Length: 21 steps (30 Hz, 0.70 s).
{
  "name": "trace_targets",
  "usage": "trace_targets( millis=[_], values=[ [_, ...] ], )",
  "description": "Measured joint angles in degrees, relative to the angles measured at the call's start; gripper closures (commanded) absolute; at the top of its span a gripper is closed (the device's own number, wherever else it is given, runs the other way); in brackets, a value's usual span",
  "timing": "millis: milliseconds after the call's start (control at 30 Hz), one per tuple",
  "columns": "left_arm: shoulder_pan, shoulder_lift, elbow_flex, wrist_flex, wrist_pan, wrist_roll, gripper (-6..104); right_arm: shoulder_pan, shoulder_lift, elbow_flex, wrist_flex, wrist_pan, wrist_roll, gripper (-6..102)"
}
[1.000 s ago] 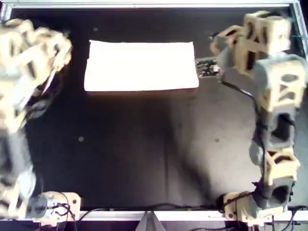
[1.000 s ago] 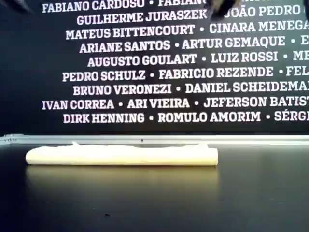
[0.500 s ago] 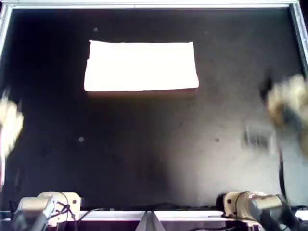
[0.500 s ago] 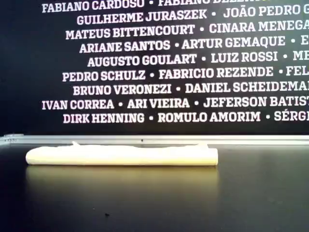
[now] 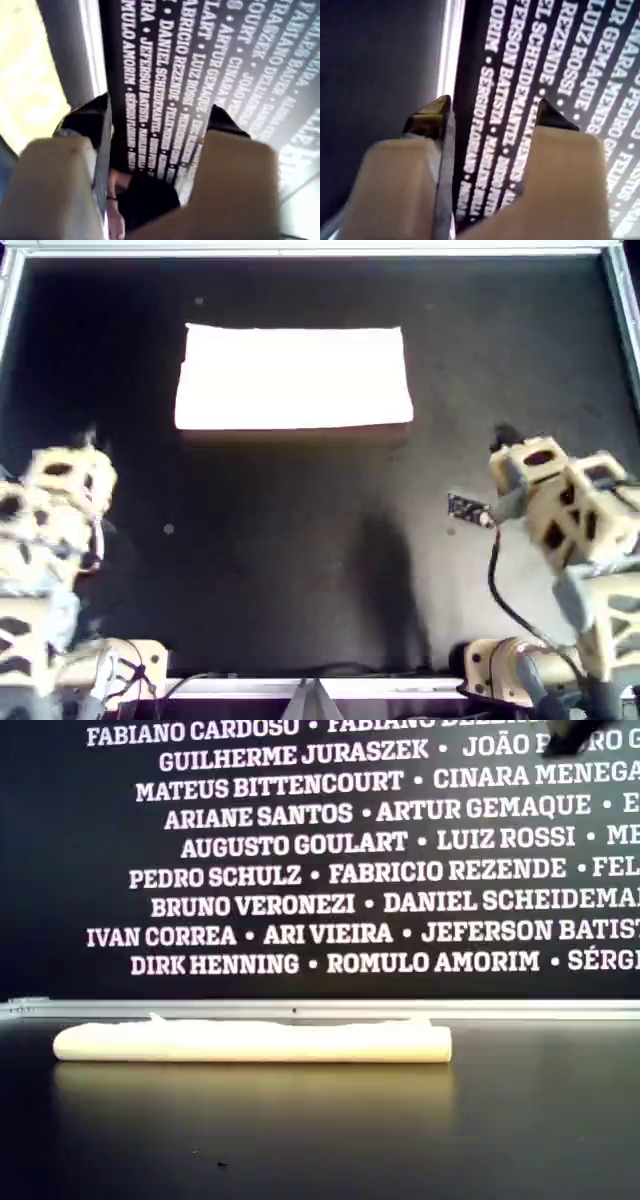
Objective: Fold a cloth
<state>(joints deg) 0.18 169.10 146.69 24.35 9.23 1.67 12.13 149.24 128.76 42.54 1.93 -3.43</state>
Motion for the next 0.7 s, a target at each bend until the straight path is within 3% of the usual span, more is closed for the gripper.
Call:
trace_targets(
  millis=[233, 400, 500, 700],
  values=[
    [0.0, 5.4, 15.4, -5.9, 0.0, 0.0, 29, -2.2, 7.1, 18.6, -9.1, 2.4, 0.18, 28],
    [0.0, 5.6, 16.4, -6.2, 0.0, 0.0, 30, -2.5, 19.5, 29.2, -19.0, 1.4, -0.09, 29],
    [0.3, 5.6, 16.5, -6.2, 0.0, 0.0, 30, -3.2, 27.2, 35.9, -21.1, 2.4, -0.18, 29],
    [0.6, 5.8, 20.6, -6.2, 0.0, 0.0, 30, -3.2, 27.5, 42.4, -22.4, 1.5, -0.18, 29]
  ],
)
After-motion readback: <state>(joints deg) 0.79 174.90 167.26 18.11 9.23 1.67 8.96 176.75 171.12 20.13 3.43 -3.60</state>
